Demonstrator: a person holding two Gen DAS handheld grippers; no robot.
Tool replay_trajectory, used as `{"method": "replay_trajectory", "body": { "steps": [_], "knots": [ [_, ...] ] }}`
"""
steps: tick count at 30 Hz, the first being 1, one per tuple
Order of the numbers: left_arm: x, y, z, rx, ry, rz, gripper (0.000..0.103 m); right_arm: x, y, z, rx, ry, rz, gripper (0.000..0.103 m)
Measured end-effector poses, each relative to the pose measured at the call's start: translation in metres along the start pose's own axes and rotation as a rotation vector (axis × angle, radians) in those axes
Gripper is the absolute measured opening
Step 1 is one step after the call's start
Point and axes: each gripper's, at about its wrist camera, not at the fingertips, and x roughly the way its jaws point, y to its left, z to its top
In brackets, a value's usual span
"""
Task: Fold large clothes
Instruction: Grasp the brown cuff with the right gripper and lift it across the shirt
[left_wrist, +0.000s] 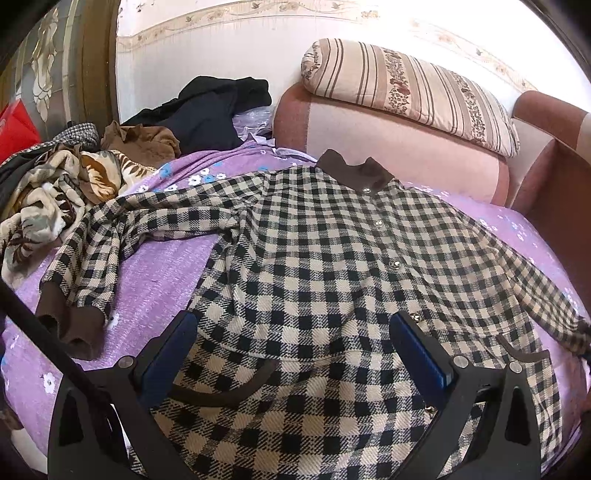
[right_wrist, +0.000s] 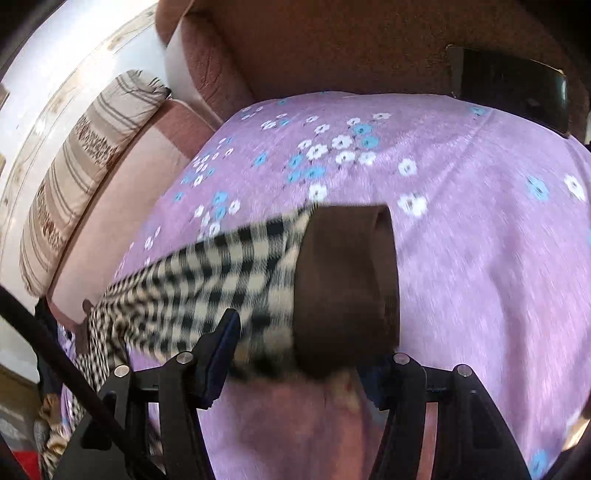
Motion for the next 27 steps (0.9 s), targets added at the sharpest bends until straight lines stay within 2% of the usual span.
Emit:
{"method": "replay_trajectory", "body": {
  "steps": [1,2,3,10,12,15,19,24,27],
  "knots": [
    [0.0,0.002,0.0,-0.001,-0.001,0.006,0.103,0.003,0.001,0.006,0.008,0.009,0.014,0.028],
    [0.0,0.003,0.001,-0.004,-0.003,0.008,0.103,0.003,0.001,0.012,0.012,0.019,0.03,0.013],
    [0.0,0.005,0.001,-0.008,-0.004,0.009,0.103,0.002,0.001,0.019,0.015,0.022,0.041,0.01],
    [-0.011,0.027,0.017,-0.038,-0.052,0.052,0.103,-0.028,0.03,0.081,-0.069,-0.121,-0.068,0.009],
    [-0.015,0.035,0.023,-0.049,-0.066,0.066,0.103,-0.03,0.053,0.09,-0.113,-0.141,-0.093,0.009],
    [-0.021,0.051,0.032,-0.078,-0.091,0.092,0.103,-0.03,0.117,0.09,-0.23,-0.141,-0.046,0.009],
    [-0.028,0.076,0.043,-0.137,-0.11,0.108,0.103,-0.017,0.212,0.06,-0.393,-0.091,0.053,0.009],
    [-0.038,0.106,0.053,-0.174,-0.153,0.148,0.103,0.017,0.345,-0.031,-0.64,0.02,0.182,0.009],
    [-0.043,0.122,0.056,-0.174,-0.18,0.193,0.103,0.038,0.399,-0.088,-0.748,0.081,0.228,0.009]
  ]
}}
